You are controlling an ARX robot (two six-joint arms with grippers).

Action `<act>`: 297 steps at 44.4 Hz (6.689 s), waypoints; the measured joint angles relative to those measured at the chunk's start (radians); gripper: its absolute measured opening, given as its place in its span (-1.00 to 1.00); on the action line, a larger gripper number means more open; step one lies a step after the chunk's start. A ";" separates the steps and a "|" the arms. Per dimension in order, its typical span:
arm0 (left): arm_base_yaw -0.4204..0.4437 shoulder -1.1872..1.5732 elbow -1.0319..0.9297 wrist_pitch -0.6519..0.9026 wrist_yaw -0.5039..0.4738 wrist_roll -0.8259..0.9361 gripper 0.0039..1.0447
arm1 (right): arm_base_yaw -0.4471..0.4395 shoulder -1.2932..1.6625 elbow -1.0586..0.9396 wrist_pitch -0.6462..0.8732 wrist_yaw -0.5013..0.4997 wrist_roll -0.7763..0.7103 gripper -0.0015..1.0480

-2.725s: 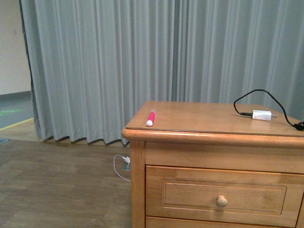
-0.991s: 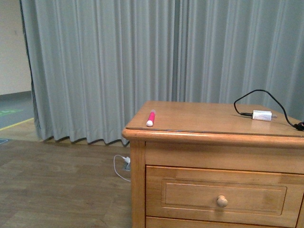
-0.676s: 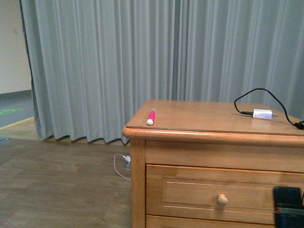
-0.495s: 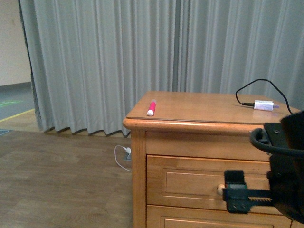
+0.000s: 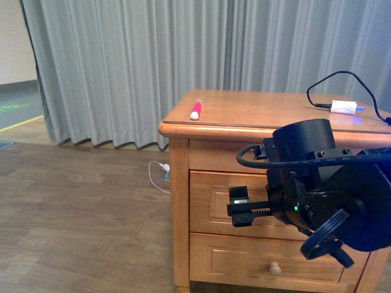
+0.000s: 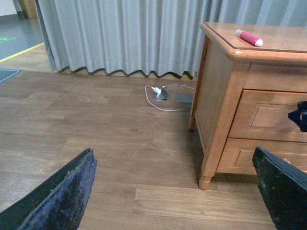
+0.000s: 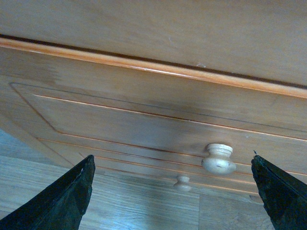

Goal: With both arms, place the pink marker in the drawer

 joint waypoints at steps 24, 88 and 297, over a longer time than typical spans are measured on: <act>0.000 0.000 0.000 0.000 0.000 0.000 0.89 | -0.047 0.161 0.113 0.012 0.043 0.008 0.84; 0.000 0.000 0.000 0.000 0.000 0.000 0.89 | 0.014 -0.261 -0.486 0.055 -0.018 0.113 -0.59; -0.422 2.217 1.897 -0.137 -0.226 -0.015 0.56 | 0.100 -1.304 -0.637 -0.501 0.054 0.202 0.84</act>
